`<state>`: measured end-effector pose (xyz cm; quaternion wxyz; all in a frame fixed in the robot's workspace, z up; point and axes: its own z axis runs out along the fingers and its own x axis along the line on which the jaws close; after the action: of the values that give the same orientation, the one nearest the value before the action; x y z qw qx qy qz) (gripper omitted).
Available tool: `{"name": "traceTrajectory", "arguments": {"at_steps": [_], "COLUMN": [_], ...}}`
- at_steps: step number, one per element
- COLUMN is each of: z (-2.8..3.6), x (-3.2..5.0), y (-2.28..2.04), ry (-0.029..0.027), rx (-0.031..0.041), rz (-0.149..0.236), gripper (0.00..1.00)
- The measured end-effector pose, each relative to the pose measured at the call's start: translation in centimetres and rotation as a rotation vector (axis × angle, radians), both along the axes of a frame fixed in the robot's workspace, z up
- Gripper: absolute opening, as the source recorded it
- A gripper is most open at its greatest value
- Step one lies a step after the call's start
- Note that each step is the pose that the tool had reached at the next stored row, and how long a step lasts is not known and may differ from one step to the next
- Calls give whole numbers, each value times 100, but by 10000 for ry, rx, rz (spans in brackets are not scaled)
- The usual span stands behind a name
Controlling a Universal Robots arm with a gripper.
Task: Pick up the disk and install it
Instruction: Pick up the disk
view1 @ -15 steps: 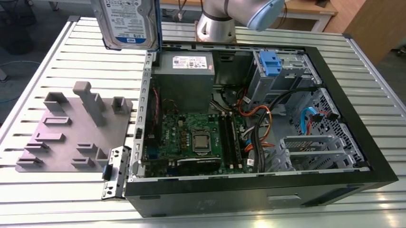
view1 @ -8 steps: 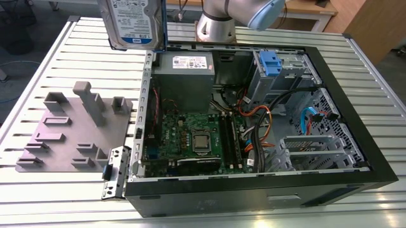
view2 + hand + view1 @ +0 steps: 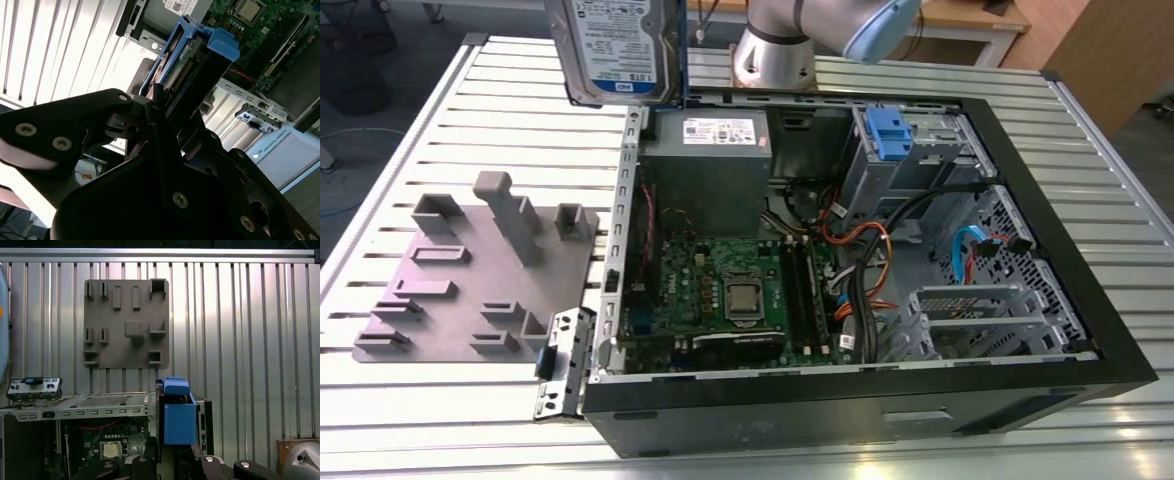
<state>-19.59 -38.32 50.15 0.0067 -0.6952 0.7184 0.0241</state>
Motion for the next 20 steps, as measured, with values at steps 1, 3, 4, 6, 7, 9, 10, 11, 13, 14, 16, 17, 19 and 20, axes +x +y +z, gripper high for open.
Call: {"name": "traceTrajectory", "arguments": {"at_steps": [1,3,4,6,7,9,10,11,13,14,16,17,19,20], "z": [0,-1,-2,-3,-3,-4,-4,-5,-6,-6,-7,-8,-9,-9], "x": [17,52,70,106,124,160,178,196,231,249,284,302,340,358], "y": [0,0,0,0,0,0,0,0,0,0,0,0,0,0], "ry": [1,0,0,0,1,1,0,1,1,1,0,0,1,1], "rx": [-1,0,0,0,-1,-1,0,-1,0,-1,0,0,0,0], "rz": [0,1,0,0,-1,0,0,0,0,0,-1,-1,0,0], "gripper": [35,35,35,35,35,35,35,35,35,35,35,35,35,35]}}
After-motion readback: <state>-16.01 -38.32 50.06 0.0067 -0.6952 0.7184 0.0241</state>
